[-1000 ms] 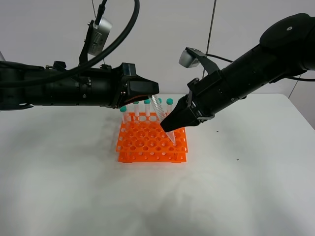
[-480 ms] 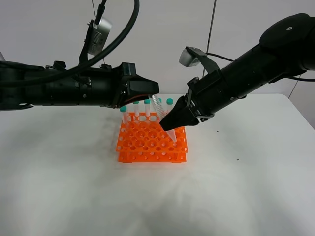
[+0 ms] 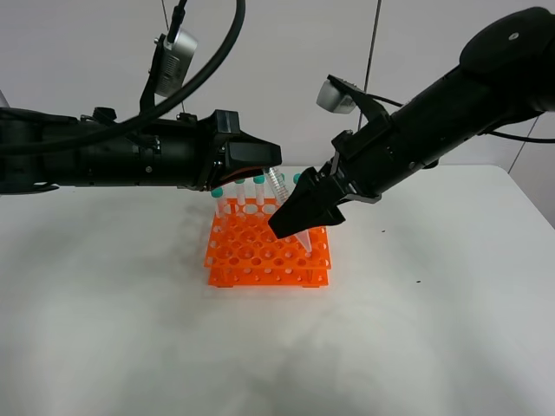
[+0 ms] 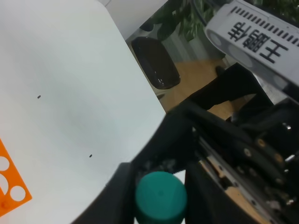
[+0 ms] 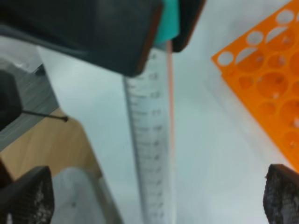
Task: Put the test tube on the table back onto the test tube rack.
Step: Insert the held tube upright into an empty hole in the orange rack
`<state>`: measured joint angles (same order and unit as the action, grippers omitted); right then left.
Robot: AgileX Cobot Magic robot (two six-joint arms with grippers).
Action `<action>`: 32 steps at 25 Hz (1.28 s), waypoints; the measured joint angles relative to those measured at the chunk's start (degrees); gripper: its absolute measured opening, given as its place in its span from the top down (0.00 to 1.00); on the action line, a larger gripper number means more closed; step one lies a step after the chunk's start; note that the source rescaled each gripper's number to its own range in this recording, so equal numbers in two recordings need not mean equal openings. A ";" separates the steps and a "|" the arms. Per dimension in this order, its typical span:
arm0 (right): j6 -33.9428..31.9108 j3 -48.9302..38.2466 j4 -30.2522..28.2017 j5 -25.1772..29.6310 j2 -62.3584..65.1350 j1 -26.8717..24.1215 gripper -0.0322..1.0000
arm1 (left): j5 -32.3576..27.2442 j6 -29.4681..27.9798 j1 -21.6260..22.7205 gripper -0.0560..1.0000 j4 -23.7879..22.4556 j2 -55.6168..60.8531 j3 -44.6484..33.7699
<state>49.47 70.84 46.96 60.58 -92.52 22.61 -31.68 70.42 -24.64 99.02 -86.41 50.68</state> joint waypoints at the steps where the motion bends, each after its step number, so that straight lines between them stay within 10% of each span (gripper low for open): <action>1: -2.11 1.55 -1.84 1.64 0.00 0.00 0.00 | 0.00 0.00 0.00 0.95 0.00 0.00 0.00; 21: -41.17 13.83 -41.25 9.14 0.00 0.00 0.00 | 0.00 0.00 0.00 0.95 0.00 0.00 0.00; 32: -42.48 13.83 -43.16 7.87 -2.22 -12.34 0.00 | 0.00 0.00 0.00 0.95 0.00 0.00 0.00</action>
<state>6.99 84.67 3.80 68.45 -94.74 10.27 -31.68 70.42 -24.64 99.02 -86.41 50.68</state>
